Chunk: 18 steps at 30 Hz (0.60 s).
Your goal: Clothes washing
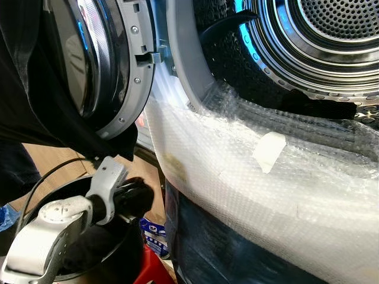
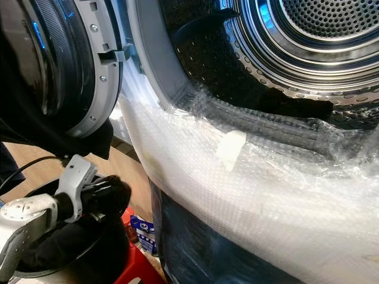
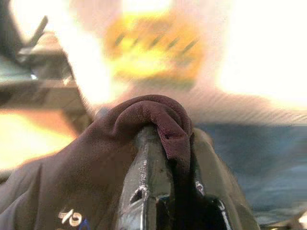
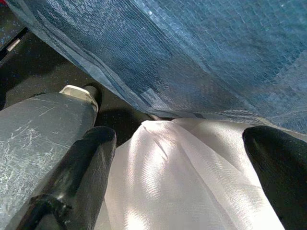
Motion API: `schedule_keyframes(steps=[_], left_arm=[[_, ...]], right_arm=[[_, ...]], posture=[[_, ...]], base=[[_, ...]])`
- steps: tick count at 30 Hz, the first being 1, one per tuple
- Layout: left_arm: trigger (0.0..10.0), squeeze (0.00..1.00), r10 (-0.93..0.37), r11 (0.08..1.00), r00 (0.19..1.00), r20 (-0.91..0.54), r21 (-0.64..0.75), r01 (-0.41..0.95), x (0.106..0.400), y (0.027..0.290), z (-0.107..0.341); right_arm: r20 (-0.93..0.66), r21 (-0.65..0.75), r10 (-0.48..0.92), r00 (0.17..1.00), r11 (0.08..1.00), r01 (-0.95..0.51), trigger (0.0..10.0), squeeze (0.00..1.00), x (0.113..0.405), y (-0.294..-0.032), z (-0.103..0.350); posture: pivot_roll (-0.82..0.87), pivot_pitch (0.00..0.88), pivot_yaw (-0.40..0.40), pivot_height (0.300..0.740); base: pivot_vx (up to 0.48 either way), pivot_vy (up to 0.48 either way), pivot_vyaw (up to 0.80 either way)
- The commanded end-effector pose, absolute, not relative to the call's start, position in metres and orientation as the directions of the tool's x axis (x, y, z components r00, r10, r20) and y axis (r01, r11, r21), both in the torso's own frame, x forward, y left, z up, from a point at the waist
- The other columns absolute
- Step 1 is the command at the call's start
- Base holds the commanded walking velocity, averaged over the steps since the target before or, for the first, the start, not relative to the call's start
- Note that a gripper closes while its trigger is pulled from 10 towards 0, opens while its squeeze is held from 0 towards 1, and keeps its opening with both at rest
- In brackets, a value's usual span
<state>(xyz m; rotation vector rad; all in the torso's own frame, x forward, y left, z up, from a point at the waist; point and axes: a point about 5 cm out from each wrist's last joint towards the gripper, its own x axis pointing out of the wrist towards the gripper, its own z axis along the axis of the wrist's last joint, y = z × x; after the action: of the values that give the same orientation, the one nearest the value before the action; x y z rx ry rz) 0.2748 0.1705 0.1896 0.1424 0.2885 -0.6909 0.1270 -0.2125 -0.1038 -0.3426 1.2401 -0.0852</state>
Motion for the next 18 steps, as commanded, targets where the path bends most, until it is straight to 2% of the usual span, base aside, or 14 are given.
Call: schedule_keyframes(steps=[1,2,4,5,7,8,9,10,11,12,13,16,18], left_arm=[[0.0,0.00,-0.743,0.638,0.630,-0.225,0.048,0.769,0.277,0.150,0.216],[0.0,0.00,-0.743,0.638,0.630,-0.225,0.048,0.769,0.277,0.150,0.216],[0.0,0.00,-0.818,0.542,0.539,-0.201,0.043,0.839,0.278,0.139,0.223],[0.0,0.00,-0.865,0.457,0.458,-0.204,0.052,0.888,0.277,0.130,0.225],[0.0,0.00,-0.907,0.361,0.364,-0.212,0.054,0.931,0.275,0.119,0.227],[0.0,0.00,-0.951,0.274,0.271,-0.150,-0.004,0.962,0.274,0.103,0.233],[0.0,0.00,-0.970,0.220,0.216,-0.114,-0.026,0.975,0.273,0.092,0.236],[0.0,0.00,-0.970,0.220,0.216,-0.114,-0.026,0.975,0.273,0.092,0.236],[0.0,0.00,-0.980,0.183,0.179,-0.091,-0.038,0.982,0.273,0.084,0.237],[0.0,0.00,-0.996,0.089,0.086,-0.034,-0.108,0.990,0.269,0.066,0.235],[0.0,0.00,-0.996,0.089,0.086,-0.034,-0.108,0.990,0.269,0.066,0.235],[0.0,0.00,-1.000,-0.002,-0.006,-0.020,-0.166,0.986,0.262,0.047,0.221],[0.0,0.00,-0.997,-0.029,-0.044,-0.061,-0.227,0.973,0.250,0.048,0.202]], right_arm=[[-0.917,-0.284,-0.229,0.327,0.950,-0.133,10.0,0.00,0.126,-0.207,-0.105],[-0.917,-0.284,-0.229,0.327,0.950,-0.133,10.0,0.00,0.126,-0.207,-0.105],[-0.917,-0.282,-0.224,0.331,0.949,-0.138,10.0,0.00,0.129,-0.207,-0.104],[-0.916,-0.277,-0.217,0.337,0.950,-0.143,10.0,0.00,0.131,-0.205,-0.104],[-0.915,-0.275,-0.212,0.342,0.950,-0.146,10.0,0.00,0.134,-0.205,-0.103],[-0.914,-0.278,-0.213,0.346,0.949,-0.151,10.0,0.00,0.135,-0.205,-0.103],[-0.913,-0.278,-0.211,0.349,0.948,-0.153,10.0,0.00,0.136,-0.204,-0.102],[-0.913,-0.278,-0.211,0.349,0.948,-0.153,10.0,0.00,0.136,-0.204,-0.102],[-0.913,-0.277,-0.209,0.351,0.948,-0.155,10.0,0.00,0.137,-0.204,-0.102],[-0.912,-0.276,-0.206,0.355,0.948,-0.161,10.0,0.00,0.139,-0.202,-0.102],[-0.912,-0.276,-0.206,0.355,0.948,-0.161,10.0,0.00,0.139,-0.202,-0.102],[-0.915,-0.267,-0.189,0.357,0.946,-0.184,10.0,0.00,0.139,-0.199,-0.102],[-0.922,-0.262,-0.189,0.338,0.947,-0.185,10.0,0.00,0.132,-0.199,-0.105]], posture=[[0.07,0.000,0.058,0.740],[0.07,0.000,0.058,0.740],[0.07,0.004,0.055,0.740],[0.07,0.003,0.054,0.740],[0.07,0.000,0.053,0.740],[0.07,0.000,0.056,0.740],[0.06,0.000,0.060,0.740],[0.06,0.000,0.060,0.740],[0.05,0.000,0.062,0.740],[0.04,0.000,0.072,0.740],[0.04,0.000,0.072,0.740],[0.03,0.000,0.071,0.740],[0.01,0.002,0.071,0.740]], base=[[0.000,0.000,0.00],[0.000,0.000,0.00],[0.000,0.000,0.00],[0.000,0.000,0.00],[0.000,0.000,0.00],[0.000,0.000,0.00],[0.000,0.000,0.00],[0.000,0.000,0.00],[0.000,0.000,0.00],[0.000,0.000,0.00],[0.000,0.000,0.00],[0.000,0.000,0.00],[0.000,0.000,0.00]])
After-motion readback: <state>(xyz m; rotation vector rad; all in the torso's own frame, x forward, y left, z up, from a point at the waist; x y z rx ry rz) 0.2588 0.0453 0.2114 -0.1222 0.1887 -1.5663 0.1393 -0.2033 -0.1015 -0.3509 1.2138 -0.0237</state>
